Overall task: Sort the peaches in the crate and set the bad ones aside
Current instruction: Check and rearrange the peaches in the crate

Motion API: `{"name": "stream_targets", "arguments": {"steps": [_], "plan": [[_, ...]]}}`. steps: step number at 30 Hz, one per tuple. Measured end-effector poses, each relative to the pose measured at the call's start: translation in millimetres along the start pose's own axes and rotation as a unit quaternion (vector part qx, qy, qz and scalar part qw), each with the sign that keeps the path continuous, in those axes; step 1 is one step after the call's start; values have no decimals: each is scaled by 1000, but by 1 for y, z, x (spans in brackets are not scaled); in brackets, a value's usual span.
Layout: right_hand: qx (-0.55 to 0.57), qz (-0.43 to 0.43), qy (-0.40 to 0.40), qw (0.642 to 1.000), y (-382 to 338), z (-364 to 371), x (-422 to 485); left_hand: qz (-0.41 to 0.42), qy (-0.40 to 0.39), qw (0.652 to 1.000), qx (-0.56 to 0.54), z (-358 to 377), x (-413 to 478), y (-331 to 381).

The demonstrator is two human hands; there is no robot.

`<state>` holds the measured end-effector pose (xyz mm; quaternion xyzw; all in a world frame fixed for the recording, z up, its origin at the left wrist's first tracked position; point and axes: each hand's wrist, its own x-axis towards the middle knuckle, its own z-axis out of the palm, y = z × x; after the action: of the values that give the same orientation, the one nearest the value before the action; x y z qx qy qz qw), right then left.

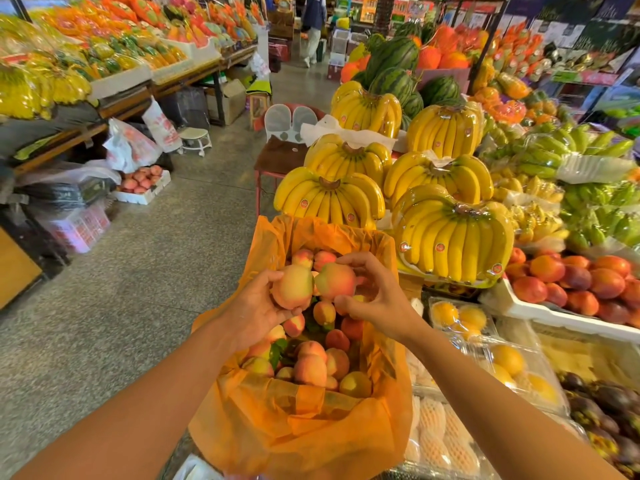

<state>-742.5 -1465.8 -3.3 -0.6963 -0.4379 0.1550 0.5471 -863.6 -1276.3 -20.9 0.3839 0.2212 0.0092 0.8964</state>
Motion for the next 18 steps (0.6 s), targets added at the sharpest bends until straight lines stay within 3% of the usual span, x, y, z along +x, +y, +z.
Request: {"name": "stream_targets", "arguments": {"steps": [6,13,18], "plan": [[90,17,8,996,1,4,-9,23,12,999,44,2,-3,-2],[110,45,19,993,4,4,-13,23,35,999,32,2,-2,-2],[170,142,-16,975,3,-2,-14,27,25,996,78,-1,-6,-2]]}}
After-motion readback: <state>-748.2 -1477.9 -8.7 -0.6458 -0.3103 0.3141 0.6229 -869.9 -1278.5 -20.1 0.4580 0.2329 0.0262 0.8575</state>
